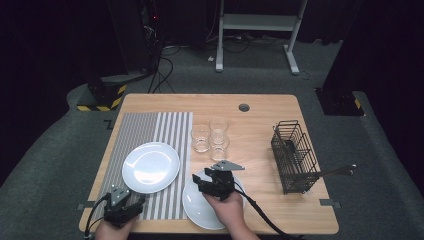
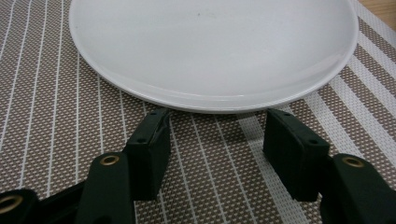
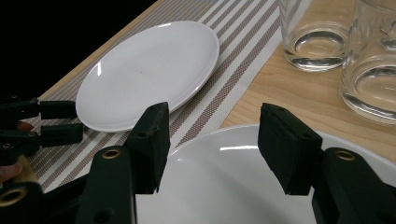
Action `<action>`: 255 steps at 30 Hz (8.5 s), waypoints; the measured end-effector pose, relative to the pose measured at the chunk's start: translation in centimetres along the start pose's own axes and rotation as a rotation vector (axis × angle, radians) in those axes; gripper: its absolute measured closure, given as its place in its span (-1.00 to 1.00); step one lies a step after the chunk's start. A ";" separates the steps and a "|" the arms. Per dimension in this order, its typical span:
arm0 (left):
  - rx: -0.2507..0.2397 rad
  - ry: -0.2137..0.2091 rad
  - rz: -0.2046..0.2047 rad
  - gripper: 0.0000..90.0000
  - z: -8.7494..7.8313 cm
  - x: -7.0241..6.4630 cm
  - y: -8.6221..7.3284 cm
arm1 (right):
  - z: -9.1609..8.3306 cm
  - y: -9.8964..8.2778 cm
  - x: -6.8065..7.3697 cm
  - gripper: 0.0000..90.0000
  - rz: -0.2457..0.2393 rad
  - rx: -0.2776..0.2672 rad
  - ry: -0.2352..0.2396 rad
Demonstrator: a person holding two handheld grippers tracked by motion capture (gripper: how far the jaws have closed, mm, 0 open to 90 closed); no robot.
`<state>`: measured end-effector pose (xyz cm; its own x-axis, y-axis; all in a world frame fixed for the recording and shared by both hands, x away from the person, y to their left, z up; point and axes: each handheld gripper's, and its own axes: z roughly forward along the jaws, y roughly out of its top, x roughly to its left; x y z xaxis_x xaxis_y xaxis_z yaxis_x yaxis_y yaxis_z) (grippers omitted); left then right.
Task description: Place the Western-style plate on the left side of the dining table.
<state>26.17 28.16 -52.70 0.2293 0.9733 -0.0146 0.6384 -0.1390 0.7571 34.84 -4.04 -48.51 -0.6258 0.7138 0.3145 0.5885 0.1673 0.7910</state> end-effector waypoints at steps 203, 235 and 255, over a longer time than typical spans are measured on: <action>-0.004 0.024 -0.016 -0.06 1.4 2.9 1.1 | -15.8 6.2 -7.2 0.36 -0.253 -0.417 -0.370; -0.003 0.031 -0.012 -0.06 1.5 2.8 1.1 | -16.6 6.5 -8.5 0.26 -0.237 -0.417 -0.445; -0.001 0.022 -0.010 -0.08 1.4 2.8 1.1 | -15.9 8.0 -9.8 0.26 -0.254 -0.329 -0.504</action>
<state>28.60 30.49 -52.82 0.2070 0.9783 -0.0075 0.6396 -0.1295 0.7577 37.60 -20.47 -36.91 -0.3608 0.9243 -0.1244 0.2168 0.2129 0.9527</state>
